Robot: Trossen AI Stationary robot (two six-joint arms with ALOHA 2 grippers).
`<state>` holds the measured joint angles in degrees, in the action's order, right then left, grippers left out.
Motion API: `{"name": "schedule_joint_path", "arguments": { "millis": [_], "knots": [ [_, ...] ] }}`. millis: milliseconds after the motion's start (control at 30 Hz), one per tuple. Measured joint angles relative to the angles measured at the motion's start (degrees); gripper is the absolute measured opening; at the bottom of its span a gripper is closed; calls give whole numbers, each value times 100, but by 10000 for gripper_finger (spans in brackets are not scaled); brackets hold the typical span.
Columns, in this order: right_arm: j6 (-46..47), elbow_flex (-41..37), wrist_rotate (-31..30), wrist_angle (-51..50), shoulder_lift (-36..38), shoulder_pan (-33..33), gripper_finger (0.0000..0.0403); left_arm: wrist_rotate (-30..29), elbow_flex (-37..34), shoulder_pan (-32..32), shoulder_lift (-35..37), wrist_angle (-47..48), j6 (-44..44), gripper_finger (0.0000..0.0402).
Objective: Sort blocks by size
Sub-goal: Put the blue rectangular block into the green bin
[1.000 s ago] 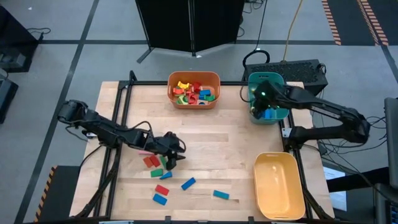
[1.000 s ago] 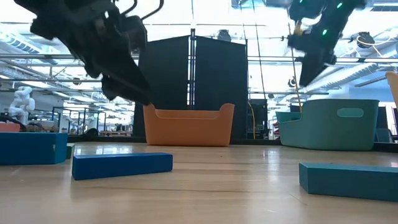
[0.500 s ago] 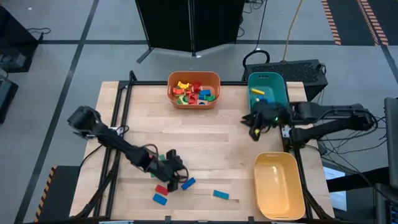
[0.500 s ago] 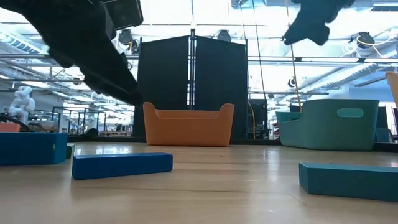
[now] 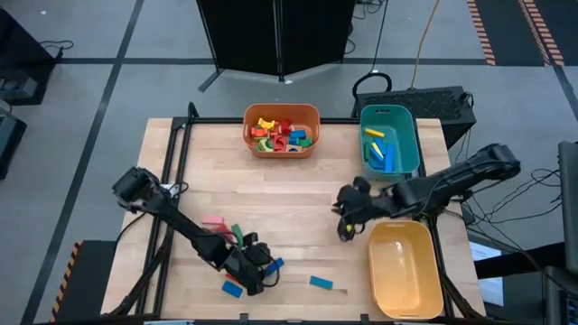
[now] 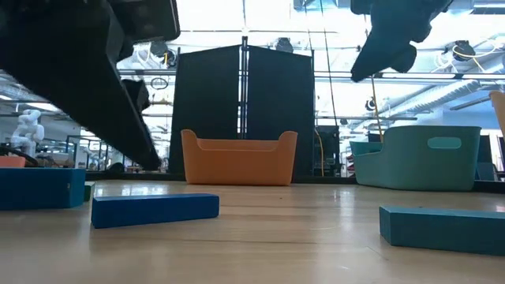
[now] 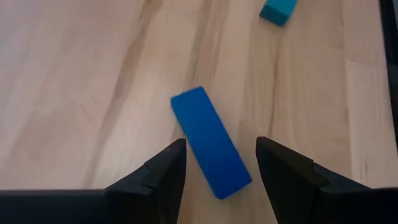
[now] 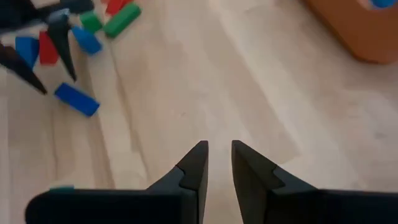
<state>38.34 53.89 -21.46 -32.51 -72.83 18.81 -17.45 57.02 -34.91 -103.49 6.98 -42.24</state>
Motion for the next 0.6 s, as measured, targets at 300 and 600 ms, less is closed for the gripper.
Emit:
{"name": "schedule_joint_path", "arguments": {
  "millis": [300,600],
  "knots": [
    [6,-2,-14,901,-806,474,45,121,245,-53,-513,0,-515,193],
    [77,-2,-234,1374,-1155,725,44,130,345,-11,-712,224,-848,193]
  ]
}}
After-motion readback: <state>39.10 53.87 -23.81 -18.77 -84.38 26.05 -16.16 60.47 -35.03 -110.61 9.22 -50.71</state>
